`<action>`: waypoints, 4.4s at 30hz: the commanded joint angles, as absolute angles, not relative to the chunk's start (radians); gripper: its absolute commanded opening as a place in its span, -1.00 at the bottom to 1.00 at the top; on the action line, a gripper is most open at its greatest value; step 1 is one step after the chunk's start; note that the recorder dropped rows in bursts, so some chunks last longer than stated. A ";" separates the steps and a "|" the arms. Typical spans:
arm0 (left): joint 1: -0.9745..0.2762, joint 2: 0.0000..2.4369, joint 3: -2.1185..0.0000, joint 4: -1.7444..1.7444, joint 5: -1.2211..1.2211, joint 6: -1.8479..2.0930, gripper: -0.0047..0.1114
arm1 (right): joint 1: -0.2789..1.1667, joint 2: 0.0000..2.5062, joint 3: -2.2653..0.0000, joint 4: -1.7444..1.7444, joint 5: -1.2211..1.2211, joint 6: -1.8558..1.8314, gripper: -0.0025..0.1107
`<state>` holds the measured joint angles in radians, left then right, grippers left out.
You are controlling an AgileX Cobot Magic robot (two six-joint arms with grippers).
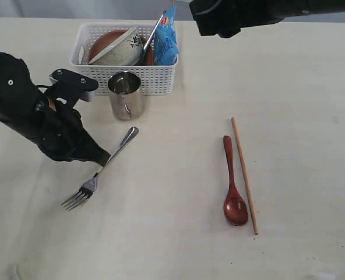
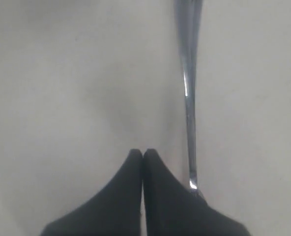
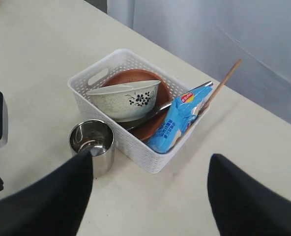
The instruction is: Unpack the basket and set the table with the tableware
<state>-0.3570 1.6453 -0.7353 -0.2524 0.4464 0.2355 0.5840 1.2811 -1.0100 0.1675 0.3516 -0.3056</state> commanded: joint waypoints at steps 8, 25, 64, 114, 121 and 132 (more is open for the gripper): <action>-0.364 1.642 -0.692 -0.241 0.451 0.212 -0.92 | 0.578 1.273 -1.010 0.177 0.359 -0.300 0.15; -0.364 1.642 -0.678 -0.251 0.397 0.197 -0.92 | 0.578 1.273 -1.010 0.183 0.358 -0.300 0.15; -0.580 1.728 -0.676 -0.300 0.420 0.056 -0.92 | 0.578 1.273 -1.010 0.183 0.355 -0.300 0.15; -0.300 1.441 -0.683 0.023 -0.027 -0.075 -0.92 | 0.267 1.657 -1.324 0.190 0.472 -0.288 0.15; -0.290 1.441 -0.717 0.023 -0.029 0.000 -0.92 | 0.144 1.844 -1.564 0.590 0.772 -0.636 0.01; -0.195 1.653 -1.369 -0.067 0.383 0.180 -0.92 | 0.131 1.848 -1.564 0.614 0.796 -0.669 -0.06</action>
<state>-0.1977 1.5701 -1.2217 0.0000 0.2984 0.1035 0.1376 1.8475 -1.5573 0.6050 0.7919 -0.6532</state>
